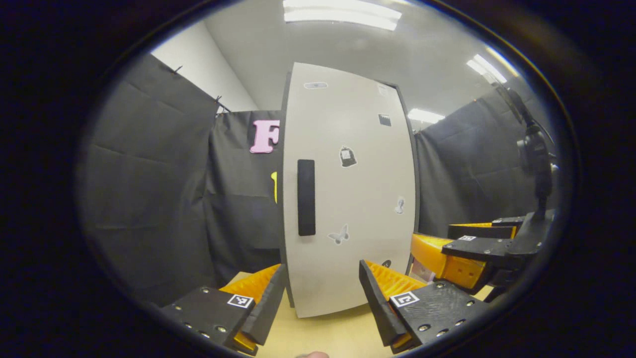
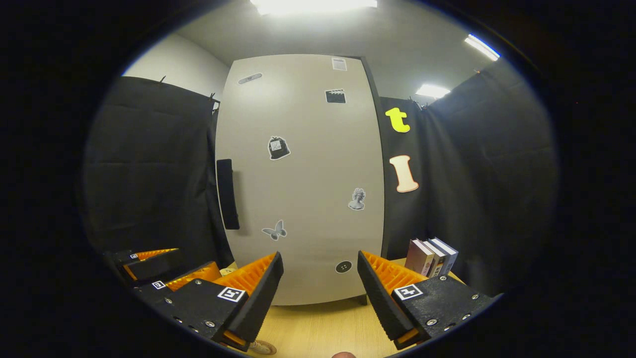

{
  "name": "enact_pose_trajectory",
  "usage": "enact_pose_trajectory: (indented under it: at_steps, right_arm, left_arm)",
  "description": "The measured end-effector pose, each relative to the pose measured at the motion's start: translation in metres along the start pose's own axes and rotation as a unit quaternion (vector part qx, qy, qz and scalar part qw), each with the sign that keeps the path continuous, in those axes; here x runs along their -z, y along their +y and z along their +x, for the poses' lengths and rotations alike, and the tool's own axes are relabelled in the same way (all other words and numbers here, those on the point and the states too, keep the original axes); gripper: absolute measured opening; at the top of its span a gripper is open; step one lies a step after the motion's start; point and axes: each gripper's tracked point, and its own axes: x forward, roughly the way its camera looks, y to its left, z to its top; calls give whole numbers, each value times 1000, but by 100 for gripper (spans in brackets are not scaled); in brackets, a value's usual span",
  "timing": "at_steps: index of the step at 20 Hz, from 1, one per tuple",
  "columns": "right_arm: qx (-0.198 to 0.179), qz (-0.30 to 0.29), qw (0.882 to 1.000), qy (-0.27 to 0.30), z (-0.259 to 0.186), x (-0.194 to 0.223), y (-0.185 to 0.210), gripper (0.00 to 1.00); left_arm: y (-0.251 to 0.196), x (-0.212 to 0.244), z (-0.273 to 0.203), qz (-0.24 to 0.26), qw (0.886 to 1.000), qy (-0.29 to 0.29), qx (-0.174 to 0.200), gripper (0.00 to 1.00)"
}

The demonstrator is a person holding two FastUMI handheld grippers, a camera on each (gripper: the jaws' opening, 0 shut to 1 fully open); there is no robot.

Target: Open the cabinet door with the right hand, grasp the bottle in the cabinet with the left hand and place it on the coaster, then close the cabinet door with the right hand.

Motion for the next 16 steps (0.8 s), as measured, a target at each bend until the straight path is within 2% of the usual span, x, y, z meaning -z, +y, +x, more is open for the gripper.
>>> enact_pose_trajectory:
  at_steps: [6, 16]
  right_arm:
    - [-3, -15, 1000, 2, -1, 4, -5, 93]
    - [-14, -18, 1000, 9, 2, 11, 4, 93]
  left_arm:
    - [-7, 1, 3, -11, 1000, -1, 1, 84]
    - [7, 1, -1, -14, 1000, -2, -18, 84]
